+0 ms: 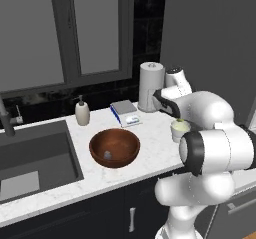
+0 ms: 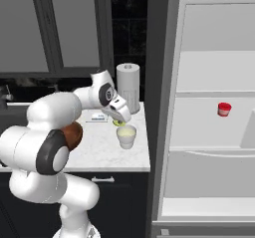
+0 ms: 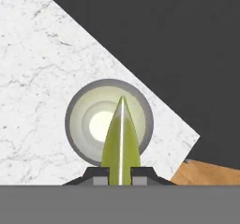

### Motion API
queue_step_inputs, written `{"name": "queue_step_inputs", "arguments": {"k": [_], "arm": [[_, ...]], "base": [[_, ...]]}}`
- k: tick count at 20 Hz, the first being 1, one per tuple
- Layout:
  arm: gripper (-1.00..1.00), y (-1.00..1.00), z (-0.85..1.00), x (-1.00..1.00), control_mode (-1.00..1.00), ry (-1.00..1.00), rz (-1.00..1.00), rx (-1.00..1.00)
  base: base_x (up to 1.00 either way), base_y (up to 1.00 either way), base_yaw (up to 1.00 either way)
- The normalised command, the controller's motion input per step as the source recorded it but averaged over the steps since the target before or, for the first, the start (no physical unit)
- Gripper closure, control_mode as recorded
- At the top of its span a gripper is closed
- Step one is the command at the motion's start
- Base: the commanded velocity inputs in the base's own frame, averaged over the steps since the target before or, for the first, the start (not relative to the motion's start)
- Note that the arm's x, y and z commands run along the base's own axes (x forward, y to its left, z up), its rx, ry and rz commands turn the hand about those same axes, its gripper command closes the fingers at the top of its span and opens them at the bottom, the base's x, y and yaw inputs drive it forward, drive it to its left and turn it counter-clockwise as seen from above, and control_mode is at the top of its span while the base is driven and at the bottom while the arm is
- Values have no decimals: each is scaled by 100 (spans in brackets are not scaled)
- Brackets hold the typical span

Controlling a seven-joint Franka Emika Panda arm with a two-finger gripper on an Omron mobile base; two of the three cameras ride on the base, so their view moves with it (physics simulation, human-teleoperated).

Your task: Grab a lemon wedge from the fridge and one ice cube from the ice bowl, and put them in the glass of lemonade.

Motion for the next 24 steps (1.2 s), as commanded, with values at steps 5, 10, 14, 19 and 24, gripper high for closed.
{"name": "queue_step_inputs", "arguments": {"k": [5,10,14,19,24], "arm": [[100,0,-29,0,-100,0,0,1],[100,-19,-36,-2,-100,0,0,4],[100,-19,-13,-3,-100,-2,0,2],[100,0,0,13,-100,0,0,0],[100,0,0,9,-100,0,0,0]], "base": [[0,0,0],[0,0,0],[0,0,0],[0,0,0],[0,0,0]]}}
